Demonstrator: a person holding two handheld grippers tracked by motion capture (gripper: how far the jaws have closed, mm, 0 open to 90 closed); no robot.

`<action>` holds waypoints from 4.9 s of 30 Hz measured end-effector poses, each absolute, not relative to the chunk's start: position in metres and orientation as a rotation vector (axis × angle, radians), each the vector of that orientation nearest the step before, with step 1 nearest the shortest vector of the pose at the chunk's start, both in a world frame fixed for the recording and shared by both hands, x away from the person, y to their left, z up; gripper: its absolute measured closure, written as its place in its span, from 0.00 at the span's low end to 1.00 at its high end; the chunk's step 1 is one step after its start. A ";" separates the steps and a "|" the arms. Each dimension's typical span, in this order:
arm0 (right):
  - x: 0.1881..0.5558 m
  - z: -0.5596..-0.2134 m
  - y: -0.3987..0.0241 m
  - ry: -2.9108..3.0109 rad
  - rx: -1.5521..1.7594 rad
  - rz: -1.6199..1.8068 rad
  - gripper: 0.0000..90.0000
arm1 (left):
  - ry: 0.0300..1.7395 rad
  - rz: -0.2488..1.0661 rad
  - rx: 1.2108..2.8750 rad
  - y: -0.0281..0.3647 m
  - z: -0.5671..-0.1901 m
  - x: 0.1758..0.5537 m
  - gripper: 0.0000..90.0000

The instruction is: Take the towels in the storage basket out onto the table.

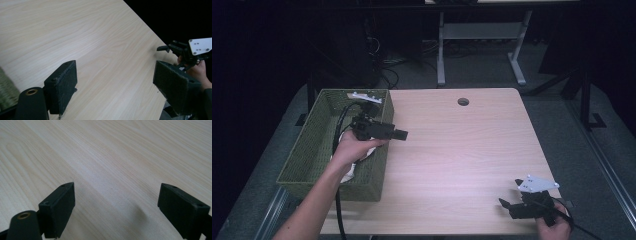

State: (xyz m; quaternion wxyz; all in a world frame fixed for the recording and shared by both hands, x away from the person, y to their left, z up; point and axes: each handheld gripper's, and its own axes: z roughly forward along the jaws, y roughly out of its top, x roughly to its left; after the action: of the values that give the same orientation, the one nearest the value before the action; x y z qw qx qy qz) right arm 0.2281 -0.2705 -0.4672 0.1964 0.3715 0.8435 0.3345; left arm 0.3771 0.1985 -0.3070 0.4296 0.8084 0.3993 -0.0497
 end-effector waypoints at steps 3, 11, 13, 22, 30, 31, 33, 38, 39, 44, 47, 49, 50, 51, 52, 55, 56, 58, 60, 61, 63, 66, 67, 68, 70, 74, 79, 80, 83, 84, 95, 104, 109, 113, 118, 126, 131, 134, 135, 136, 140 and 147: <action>0.228 -0.467 -0.271 2.363 1.042 0.932 0.16 | 1.019 -0.106 2.017 0.209 -0.306 0.378 0.21; 0.228 -0.467 -0.271 2.363 1.045 0.933 0.16 | 1.070 -0.094 1.993 0.233 -0.306 0.379 0.21; 0.228 -0.467 -0.271 2.363 1.047 0.931 0.16 | 1.082 -0.089 1.995 0.237 -0.307 0.379 0.21; 0.228 -0.467 -0.271 2.365 1.046 0.930 0.16 | 1.177 -0.047 1.991 0.262 -0.317 0.384 0.21; 0.229 -0.468 -0.271 2.365 1.048 0.929 0.16 | 1.283 0.018 2.008 0.289 -0.329 0.388 0.21; 0.229 -0.468 -0.271 2.365 1.048 0.929 0.16 | 1.303 0.035 2.021 0.292 -0.332 0.388 0.22; 0.228 -0.468 -0.270 2.366 1.052 0.932 0.16 | 1.341 0.051 2.052 0.298 -0.339 0.389 0.22; 0.228 -0.468 -0.270 2.367 1.050 0.930 0.16 | 1.402 0.075 2.082 0.309 -0.351 0.390 0.22; 0.229 -0.468 -0.270 2.369 1.051 0.929 0.16 | 1.419 0.073 2.082 0.311 -0.353 0.391 0.22; 0.229 -0.468 -0.270 2.371 1.051 0.929 0.16 | 1.485 0.095 2.120 0.321 -0.363 0.393 0.22; 0.229 -0.468 -0.271 2.368 1.053 0.932 0.16 | 1.518 0.077 2.130 0.325 -0.368 0.395 0.22; 0.229 -0.468 -0.271 2.367 1.054 0.934 0.16 | 1.534 0.097 2.155 0.325 -0.372 0.395 0.22; 0.229 -0.468 -0.271 2.369 1.052 0.932 0.16 | 1.555 0.113 2.193 0.326 -0.376 0.396 0.21; 0.229 -0.468 -0.271 2.369 1.052 0.932 0.16 | 1.555 0.113 2.193 0.326 -0.376 0.396 0.21; 0.229 -0.468 -0.270 2.371 1.046 0.930 0.16 | 1.577 0.118 2.216 0.327 -0.382 0.397 0.21; 0.228 -0.468 -0.271 2.369 1.044 0.928 0.16 | 1.595 0.111 2.233 0.329 -0.387 0.398 0.21; 0.228 -0.468 -0.271 2.367 1.051 0.933 0.16 | 1.622 0.100 2.244 0.329 -0.392 0.398 0.21; 0.229 -0.468 -0.271 2.365 1.054 0.934 0.16 | 1.623 0.090 2.281 0.329 -0.396 0.399 0.23; 0.229 -0.468 -0.271 2.366 1.052 0.934 0.16 | 1.621 0.080 2.297 0.329 -0.398 0.399 0.25; 0.229 -0.468 -0.271 2.366 1.052 0.934 0.16 | 1.618 0.079 2.310 0.328 -0.399 0.400 0.25; 0.228 -0.468 -0.271 2.369 1.051 0.931 0.16 | 1.616 0.072 2.333 0.326 -0.401 0.400 0.27; 0.228 -0.468 -0.270 2.369 1.051 0.931 0.16 | 1.621 0.083 2.395 0.323 -0.405 0.401 0.34; 0.228 -0.468 -0.270 2.369 1.051 0.931 0.16 | 1.621 0.083 2.395 0.323 -0.405 0.401 0.36; 0.228 -0.468 -0.271 2.365 1.053 0.933 0.16 | 1.630 0.076 2.429 0.323 -0.409 0.401 0.39; 0.228 -0.468 -0.271 2.365 1.051 0.934 0.16 | 1.647 0.053 2.457 0.323 -0.414 0.402 0.41; 0.228 -0.467 -0.272 2.365 1.048 0.935 0.16 | 1.663 0.024 2.491 0.322 -0.419 0.404 0.46; 0.228 -0.467 -0.272 2.364 1.047 0.936 0.16 | 1.691 -0.001 2.483 0.322 -0.423 0.406 0.52; 0.228 -0.467 -0.272 2.362 1.046 0.939 0.16 | 1.678 -0.003 2.492 0.323 -0.422 0.406 0.54; 0.228 -0.467 -0.273 2.360 1.050 0.935 0.16 | 1.680 -0.019 2.492 0.323 -0.422 0.405 0.61; 0.228 -0.467 -0.273 2.360 1.052 0.935 0.16 | 1.681 -0.020 2.491 0.324 -0.422 0.405 0.62; 0.227 -0.466 -0.274 2.355 1.051 0.940 0.16 | 1.692 -0.037 2.470 0.329 -0.422 0.405 0.74; 0.229 -0.470 -0.275 2.358 1.059 0.944 0.16 | 1.706 -0.073 2.448 0.332 -0.422 0.408 0.77; 0.229 -0.470 -0.277 2.360 1.070 0.941 0.16 | 1.703 -0.090 2.443 0.334 -0.421 0.408 0.79; 0.228 -0.469 -0.277 2.357 1.067 0.938 0.16 | 1.700 -0.114 2.388 0.341 -0.414 0.405 0.82; 0.229 -0.470 -0.276 2.360 1.064 0.933 0.16 | 1.685 -0.103 2.331 0.349 -0.403 0.402 0.82; 0.227 -0.468 -0.276 2.344 1.079 0.935 0.16 | 1.622 -0.136 2.168 0.357 -0.384 0.394 0.82; 0.227 -0.468 -0.274 2.346 1.068 0.931 0.16 | 1.552 -0.179 2.052 0.364 -0.372 0.390 0.82; 0.226 -0.468 -0.273 2.345 1.071 0.930 0.16 | 1.525 -0.166 2.041 0.365 -0.367 0.388 0.82; 0.226 -0.468 -0.273 2.345 1.071 0.930 0.16 | 1.525 -0.166 2.041 0.365 -0.367 0.388 0.82; 0.227 -0.468 -0.274 2.345 1.070 0.929 0.16 | 1.499 -0.166 2.010 0.365 -0.365 0.386 0.82; 0.227 -0.468 -0.274 2.343 1.068 0.927 0.16 | 1.480 -0.161 1.992 0.365 -0.363 0.384 0.82; 0.226 -0.467 -0.275 2.341 1.066 0.930 0.16 | 1.422 -0.193 1.917 0.364 -0.355 0.382 0.82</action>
State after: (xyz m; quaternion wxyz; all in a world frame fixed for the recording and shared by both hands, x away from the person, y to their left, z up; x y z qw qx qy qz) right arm 0.2265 -0.2747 -0.4670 0.2019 0.3818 0.8382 0.3329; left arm 0.3822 0.3643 -0.3547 0.3650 0.7453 0.5528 -0.0751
